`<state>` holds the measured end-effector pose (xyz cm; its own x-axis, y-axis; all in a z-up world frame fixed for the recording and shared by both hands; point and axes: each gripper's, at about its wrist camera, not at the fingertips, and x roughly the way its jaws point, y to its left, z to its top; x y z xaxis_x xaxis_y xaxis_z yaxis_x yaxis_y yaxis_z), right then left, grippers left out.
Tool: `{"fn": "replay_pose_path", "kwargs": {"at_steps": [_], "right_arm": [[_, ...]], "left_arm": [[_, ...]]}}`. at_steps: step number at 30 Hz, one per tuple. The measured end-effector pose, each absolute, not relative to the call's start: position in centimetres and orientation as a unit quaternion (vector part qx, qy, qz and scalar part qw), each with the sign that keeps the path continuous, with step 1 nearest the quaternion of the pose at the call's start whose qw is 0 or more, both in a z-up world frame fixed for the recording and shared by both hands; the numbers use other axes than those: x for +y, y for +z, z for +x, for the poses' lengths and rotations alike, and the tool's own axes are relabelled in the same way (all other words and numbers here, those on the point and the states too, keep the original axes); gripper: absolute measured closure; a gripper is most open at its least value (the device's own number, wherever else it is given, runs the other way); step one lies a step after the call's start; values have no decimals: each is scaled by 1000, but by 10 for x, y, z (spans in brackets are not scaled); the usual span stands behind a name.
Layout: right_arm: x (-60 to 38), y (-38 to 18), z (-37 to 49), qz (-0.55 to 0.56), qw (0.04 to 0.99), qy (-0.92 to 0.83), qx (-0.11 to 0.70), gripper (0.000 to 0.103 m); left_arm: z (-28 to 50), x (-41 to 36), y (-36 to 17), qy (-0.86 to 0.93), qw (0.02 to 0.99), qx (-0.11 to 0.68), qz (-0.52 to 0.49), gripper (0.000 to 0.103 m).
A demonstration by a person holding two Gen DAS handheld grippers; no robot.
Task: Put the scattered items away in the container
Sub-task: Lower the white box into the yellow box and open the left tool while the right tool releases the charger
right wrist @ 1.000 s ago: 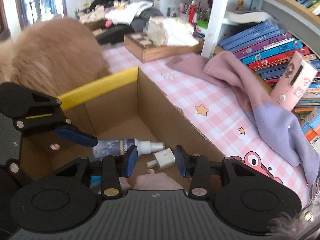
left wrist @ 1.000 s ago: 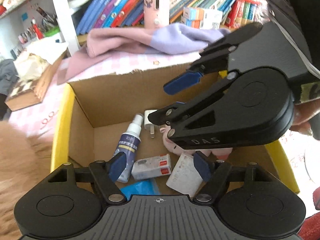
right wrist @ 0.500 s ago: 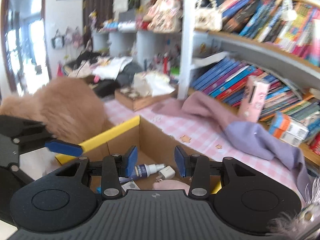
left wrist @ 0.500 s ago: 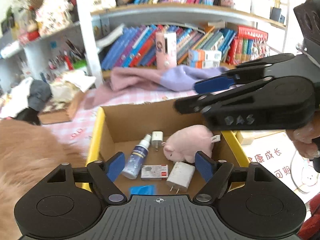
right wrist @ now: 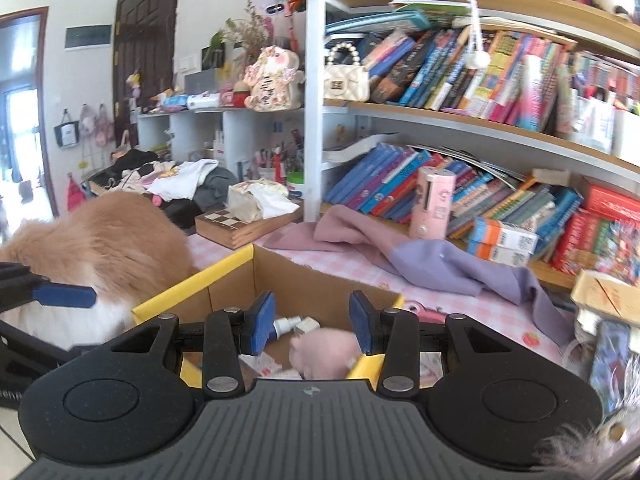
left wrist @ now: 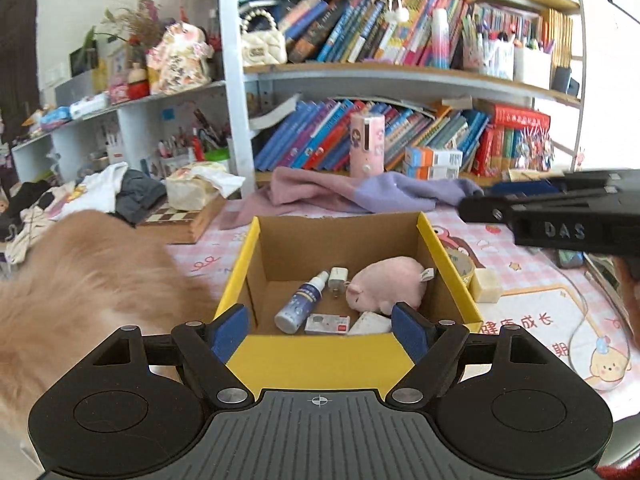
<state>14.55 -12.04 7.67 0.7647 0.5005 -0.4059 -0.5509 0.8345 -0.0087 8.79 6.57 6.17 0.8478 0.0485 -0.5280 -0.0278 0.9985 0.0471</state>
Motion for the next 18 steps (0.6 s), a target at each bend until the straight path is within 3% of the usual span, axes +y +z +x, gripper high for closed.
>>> {"fn": "replay_pose_path", "kwargs": {"at_steps": [18], "right_arm": [[-141, 20, 29, -81, 937, 222, 257, 62]], "left_arm": [[-4, 59, 25, 46, 952, 304, 10, 19]]}}
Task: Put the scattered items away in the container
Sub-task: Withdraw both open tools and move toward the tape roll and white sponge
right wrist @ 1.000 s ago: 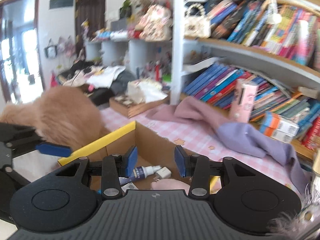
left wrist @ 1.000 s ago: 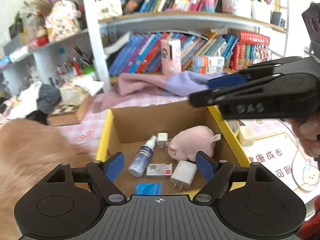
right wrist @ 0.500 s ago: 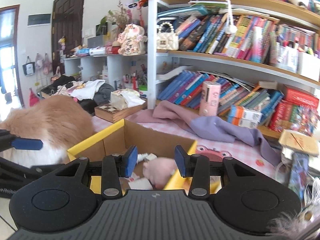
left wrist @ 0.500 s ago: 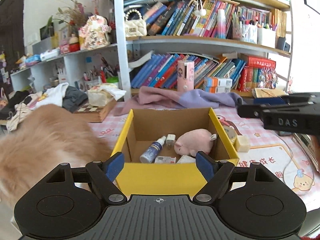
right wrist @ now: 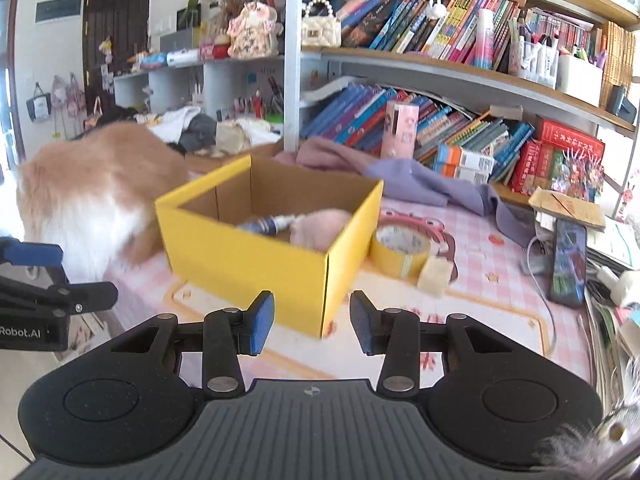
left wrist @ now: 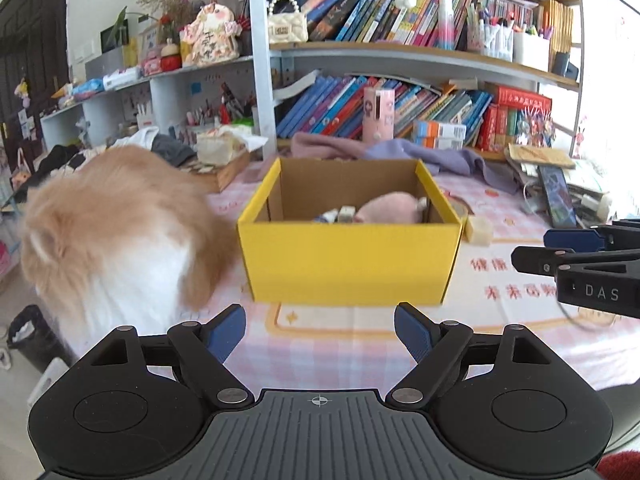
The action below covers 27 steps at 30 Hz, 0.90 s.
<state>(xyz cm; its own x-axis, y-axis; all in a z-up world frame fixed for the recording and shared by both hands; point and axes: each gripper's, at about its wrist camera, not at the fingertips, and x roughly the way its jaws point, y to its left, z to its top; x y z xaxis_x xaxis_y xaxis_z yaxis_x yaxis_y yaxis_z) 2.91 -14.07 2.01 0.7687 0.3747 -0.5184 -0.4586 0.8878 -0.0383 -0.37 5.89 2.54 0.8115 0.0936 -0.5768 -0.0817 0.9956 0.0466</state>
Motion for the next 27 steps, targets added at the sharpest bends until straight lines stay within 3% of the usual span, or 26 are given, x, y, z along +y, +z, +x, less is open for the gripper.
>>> {"fn": "replay_pose_path", "kwargs": {"at_steps": [6, 11, 16, 27], "right_arm": [[-129, 3, 7, -106, 925, 226, 287, 51], [-121, 2, -4, -128, 920, 237, 286, 34], [-118, 1, -8, -144, 916, 234, 291, 24], [-127, -5, -5, -163, 917, 196, 308, 14]], "left_arm": [[-23, 55, 13, 53, 947, 317, 11, 17], [-28, 51, 6, 42, 942, 333, 17, 12], [-29, 48, 6, 35, 943, 331, 21, 7], [-21, 39, -2, 6, 938, 347, 29, 6]]}}
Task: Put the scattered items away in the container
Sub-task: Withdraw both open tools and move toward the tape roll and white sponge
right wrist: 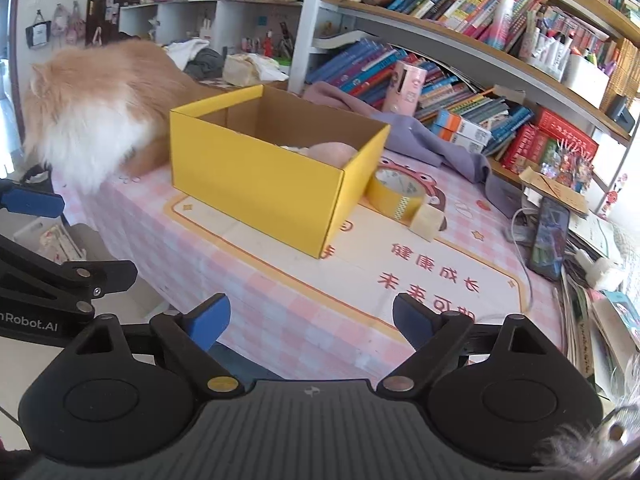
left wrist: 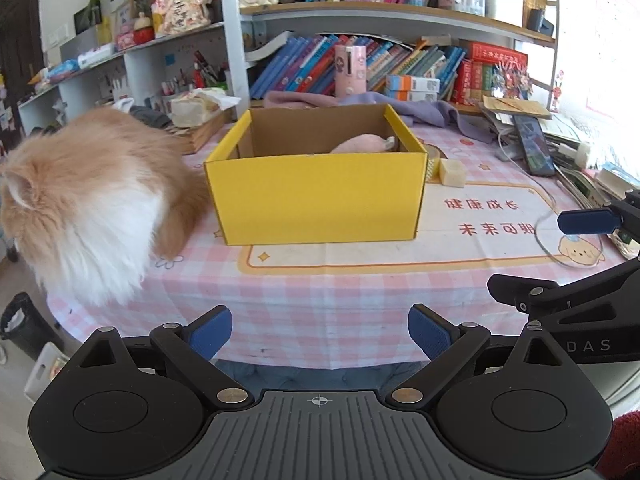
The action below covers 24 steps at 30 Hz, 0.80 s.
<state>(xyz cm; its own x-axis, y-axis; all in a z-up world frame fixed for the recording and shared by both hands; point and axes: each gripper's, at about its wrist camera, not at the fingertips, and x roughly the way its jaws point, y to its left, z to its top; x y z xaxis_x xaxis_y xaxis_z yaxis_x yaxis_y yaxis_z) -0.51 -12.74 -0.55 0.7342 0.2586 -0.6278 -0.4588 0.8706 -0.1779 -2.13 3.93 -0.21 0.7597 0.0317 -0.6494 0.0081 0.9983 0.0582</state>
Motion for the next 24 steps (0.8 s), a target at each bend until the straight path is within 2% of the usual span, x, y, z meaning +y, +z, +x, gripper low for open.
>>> {"fn": "replay_pose_path", "kwargs": {"at_steps": [24], "right_arm": [[-189, -15, 23, -141, 919, 103, 353, 14]], "left_arm": [[19, -15, -16, -67, 922, 375, 66, 6]]}}
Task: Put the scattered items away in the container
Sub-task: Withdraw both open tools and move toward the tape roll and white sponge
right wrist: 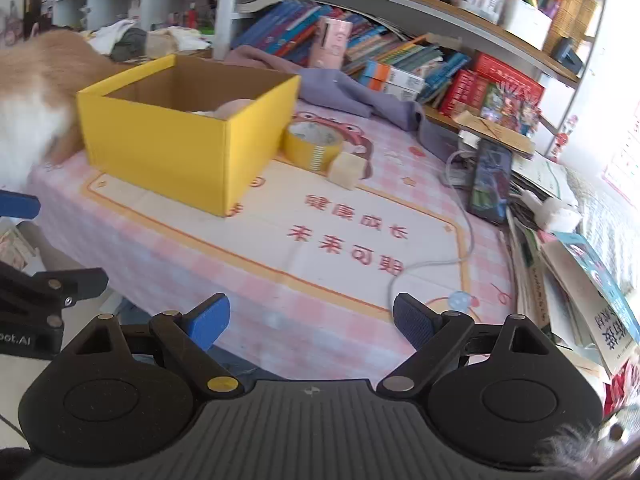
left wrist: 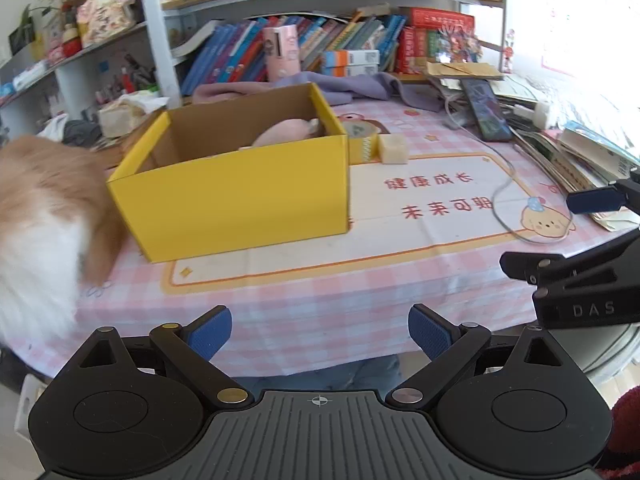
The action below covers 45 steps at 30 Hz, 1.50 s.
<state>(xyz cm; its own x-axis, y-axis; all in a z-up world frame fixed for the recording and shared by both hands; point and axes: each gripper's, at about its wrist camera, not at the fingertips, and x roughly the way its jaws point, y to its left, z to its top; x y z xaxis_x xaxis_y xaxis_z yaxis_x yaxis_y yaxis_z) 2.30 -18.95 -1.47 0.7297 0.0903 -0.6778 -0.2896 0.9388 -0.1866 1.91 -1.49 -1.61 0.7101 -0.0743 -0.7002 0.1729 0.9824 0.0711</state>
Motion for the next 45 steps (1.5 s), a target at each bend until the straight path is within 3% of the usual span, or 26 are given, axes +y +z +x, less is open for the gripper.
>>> {"fn": "replay_pose_path", "kwargs": {"at_steps": [21, 45], "right_arm": [[-250, -16, 85, -94, 927, 93, 351, 17], [-277, -23, 274, -102, 886, 267, 365, 18]], "left_arm": [[69, -83, -18, -124, 921, 353, 104, 6], [174, -170, -10, -81, 923, 347, 147, 6]]}}
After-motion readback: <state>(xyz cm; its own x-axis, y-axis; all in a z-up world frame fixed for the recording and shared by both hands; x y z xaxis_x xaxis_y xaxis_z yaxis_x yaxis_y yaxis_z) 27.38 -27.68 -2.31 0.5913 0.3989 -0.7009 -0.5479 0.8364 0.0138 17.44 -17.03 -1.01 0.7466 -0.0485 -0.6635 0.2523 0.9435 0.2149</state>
